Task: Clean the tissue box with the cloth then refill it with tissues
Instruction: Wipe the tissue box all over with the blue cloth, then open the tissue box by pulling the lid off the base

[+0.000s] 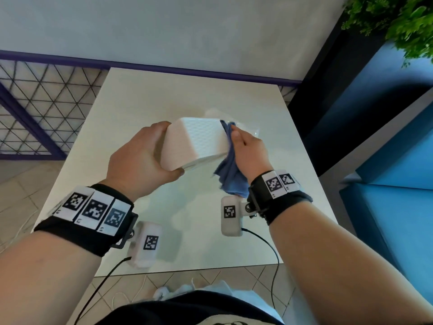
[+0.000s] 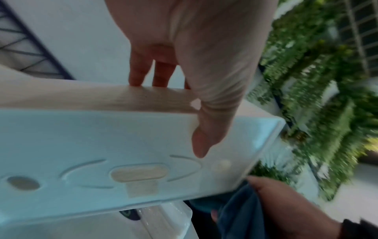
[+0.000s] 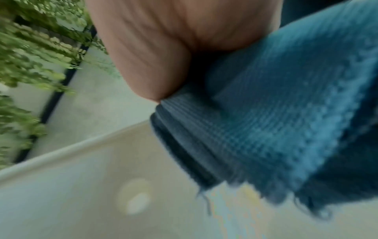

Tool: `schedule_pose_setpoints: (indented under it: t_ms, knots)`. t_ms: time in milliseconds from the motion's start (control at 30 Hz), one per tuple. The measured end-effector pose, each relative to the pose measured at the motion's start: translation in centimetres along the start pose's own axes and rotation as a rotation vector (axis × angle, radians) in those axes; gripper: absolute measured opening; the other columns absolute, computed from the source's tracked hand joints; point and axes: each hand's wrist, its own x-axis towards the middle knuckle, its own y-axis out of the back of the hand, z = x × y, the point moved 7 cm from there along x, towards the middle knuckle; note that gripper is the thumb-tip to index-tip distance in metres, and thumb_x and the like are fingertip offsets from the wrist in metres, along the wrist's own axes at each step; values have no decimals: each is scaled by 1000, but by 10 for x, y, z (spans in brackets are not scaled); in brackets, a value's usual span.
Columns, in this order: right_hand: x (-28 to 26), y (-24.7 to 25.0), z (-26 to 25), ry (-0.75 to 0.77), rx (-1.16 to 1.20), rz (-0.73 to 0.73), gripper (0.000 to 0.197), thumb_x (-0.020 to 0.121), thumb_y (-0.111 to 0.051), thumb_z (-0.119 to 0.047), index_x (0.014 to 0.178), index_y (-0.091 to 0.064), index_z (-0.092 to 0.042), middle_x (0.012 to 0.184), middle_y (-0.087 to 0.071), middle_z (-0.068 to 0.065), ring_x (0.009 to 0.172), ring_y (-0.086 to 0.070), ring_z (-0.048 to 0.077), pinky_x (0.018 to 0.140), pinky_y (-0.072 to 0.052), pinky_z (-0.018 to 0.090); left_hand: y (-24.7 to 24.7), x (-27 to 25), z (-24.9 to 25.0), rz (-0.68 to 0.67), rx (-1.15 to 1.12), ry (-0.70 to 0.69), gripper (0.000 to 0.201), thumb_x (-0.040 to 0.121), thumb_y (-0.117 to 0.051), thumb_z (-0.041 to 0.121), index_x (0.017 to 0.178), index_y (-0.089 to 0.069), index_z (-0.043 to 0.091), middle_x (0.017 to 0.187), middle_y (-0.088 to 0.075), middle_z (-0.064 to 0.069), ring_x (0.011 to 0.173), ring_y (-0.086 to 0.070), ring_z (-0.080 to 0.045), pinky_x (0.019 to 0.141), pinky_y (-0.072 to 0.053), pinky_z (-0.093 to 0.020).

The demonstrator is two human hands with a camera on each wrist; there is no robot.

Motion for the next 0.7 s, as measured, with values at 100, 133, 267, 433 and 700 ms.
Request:
schedule_pose_setpoints:
  t_ms: [100, 133, 267, 433, 700]
  knots:
    - [-2, 14, 35, -89, -145, 25, 40, 102, -35, -36, 139, -49, -31, 137, -58, 4, 123, -55, 26, 103, -42, 32, 0, 6, 6, 59, 169, -7, 85, 59, -78, 48, 132, -37, 36, 115, -58, 3, 99, -58, -26, 79, -44, -37]
    - [-4, 18, 47, -114, -199, 16, 41, 102, -34, -36, 141, -46, -31, 138, -57, 5, 122, -55, 27, 101, -42, 32, -3, 8, 8, 90, 223, -51, 87, 57, -78, 46, 133, -39, 31, 112, -59, -2, 98, -58, -30, 87, -42, -42]
    - [-17, 20, 94, -200, -373, -79, 44, 103, -28, -39, 146, -36, -34, 143, -52, 7, 125, -52, 29, 104, -39, 35, -44, 8, 7, 47, 316, -218, 87, 49, -78, 32, 129, -49, 16, 102, -57, -12, 91, -55, -35, 93, -39, -49]
    - [-26, -2, 143, -334, -665, -333, 51, 104, -23, -26, 153, -9, -31, 162, -11, 5, 144, -29, 29, 115, -28, 46, -102, -9, 12, 28, 385, -358, 77, 53, -79, 25, 124, -50, 18, 110, -60, -10, 91, -58, -33, 81, -41, -42]
    - [-35, -42, 172, -395, -971, -503, 73, 94, -41, -19, 154, 1, -24, 161, 8, 5, 148, -1, 36, 117, -19, 55, -159, -21, -2, -122, 536, -393, 69, 65, -53, 14, 133, -43, 19, 127, -58, -11, 112, -46, -36, 89, -31, -47]
